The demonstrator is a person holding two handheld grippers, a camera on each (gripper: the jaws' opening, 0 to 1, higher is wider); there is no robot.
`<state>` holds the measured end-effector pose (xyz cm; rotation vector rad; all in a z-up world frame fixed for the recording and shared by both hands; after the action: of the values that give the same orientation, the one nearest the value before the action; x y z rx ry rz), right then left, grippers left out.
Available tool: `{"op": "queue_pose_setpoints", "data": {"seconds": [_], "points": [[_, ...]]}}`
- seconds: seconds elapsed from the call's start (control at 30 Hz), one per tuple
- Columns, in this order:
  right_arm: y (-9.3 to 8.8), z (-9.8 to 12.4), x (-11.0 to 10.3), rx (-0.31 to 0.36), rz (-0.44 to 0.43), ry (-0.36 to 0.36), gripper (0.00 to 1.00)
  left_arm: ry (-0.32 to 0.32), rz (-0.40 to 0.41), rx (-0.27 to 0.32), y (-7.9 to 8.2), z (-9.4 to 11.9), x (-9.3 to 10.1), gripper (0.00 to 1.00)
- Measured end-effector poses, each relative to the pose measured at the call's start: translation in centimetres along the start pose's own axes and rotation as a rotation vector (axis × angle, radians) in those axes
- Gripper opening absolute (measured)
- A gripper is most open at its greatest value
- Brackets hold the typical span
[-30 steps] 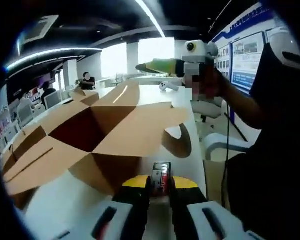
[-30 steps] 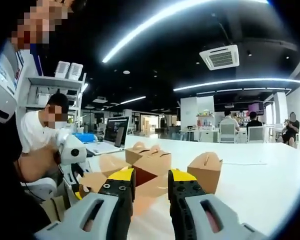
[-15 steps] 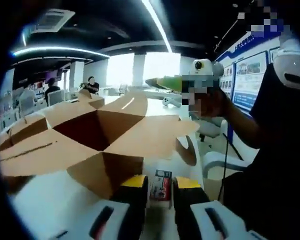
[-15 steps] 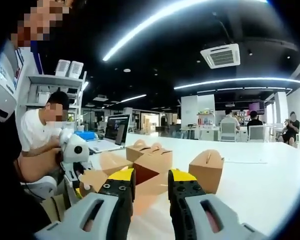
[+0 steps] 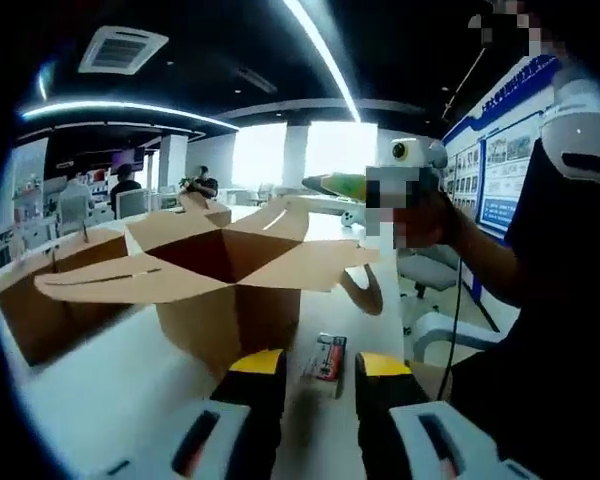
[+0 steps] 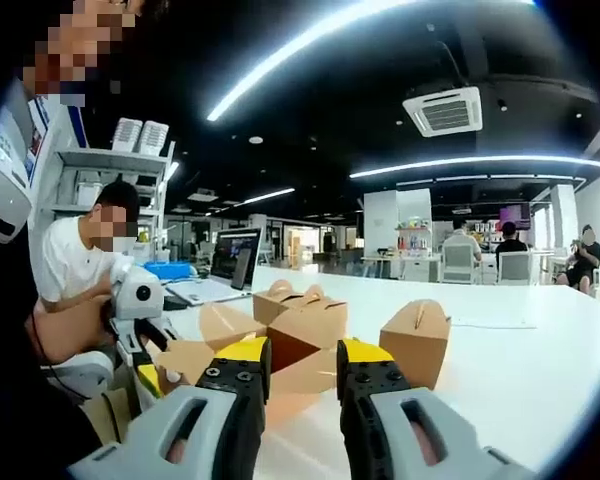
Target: Pick up one paper box from the group, open the paper box, and remove the item inside
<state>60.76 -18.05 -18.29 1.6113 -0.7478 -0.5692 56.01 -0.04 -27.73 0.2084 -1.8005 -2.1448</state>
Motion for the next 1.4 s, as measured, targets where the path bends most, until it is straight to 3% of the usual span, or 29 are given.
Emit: {"op": "queue_pose_setpoints", "data": {"seconds": [0.2,0.37,0.5,0.57,0.77,0.9,0.93,1.07,1.27,1.4], "points": [[-0.2,0.0,-0.3,-0.006,-0.007,0.014,0.27,0.083,0.061,0.06,0.4,1.7,-0.1,0.3],[-0.2,-0.4,-0.1,-0.002,-0.015,0.012,0.27,0.145,0.025,0.084,1.0,2.8,0.4,0.29],[-0.1,-0.8,-0.1,0.002,-0.02,0.022,0.27,0.218,-0.006,0.127,2.1,3.7,-0.4,0.29],[-0.1,-0.9,-0.2,0.001,-0.023,0.027,0.27,0.269,0.018,0.153,2.5,4.0,-0.9,0.29],[-0.4,-0.8,-0.4,-0.009,-0.031,0.04,0.27,0.298,0.001,0.193,3.2,4.5,-0.8,0.29],[-0.6,-0.2,0.2,-0.011,-0.034,0.023,0.27,0.353,-0.028,0.253,4.6,5.1,-1.4,0.29],[-0.7,0.0,0.3,-0.006,-0.036,0.018,0.27,0.377,-0.024,0.293,5.2,5.2,-1.9,0.28],[-1.8,0.4,0.2,-0.003,-0.079,0.021,0.28,0.478,0.065,0.417,6.9,5.5,-4.0,0.27],[-1.2,0.8,0.5,0.01,-0.058,-0.006,0.28,0.532,-0.011,0.429,8.4,6.3,-4.7,0.25],[-1.3,0.9,0.7,-0.002,-0.049,-0.009,0.3,0.529,-0.048,0.381,7.4,6.3,-4.1,0.24]]}}
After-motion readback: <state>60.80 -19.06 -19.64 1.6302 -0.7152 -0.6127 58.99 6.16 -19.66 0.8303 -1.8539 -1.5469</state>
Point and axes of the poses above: the point that each gripper's makers call its tool centre point, and the gripper's own axes: z roughly backward along the fingers, x roughly to its right, y roughly out of its top, the point moved 3 cm from there along z, roughly backward along the fingers, and after that the axes turned 9 degrees about x, right-handed, at the moved point
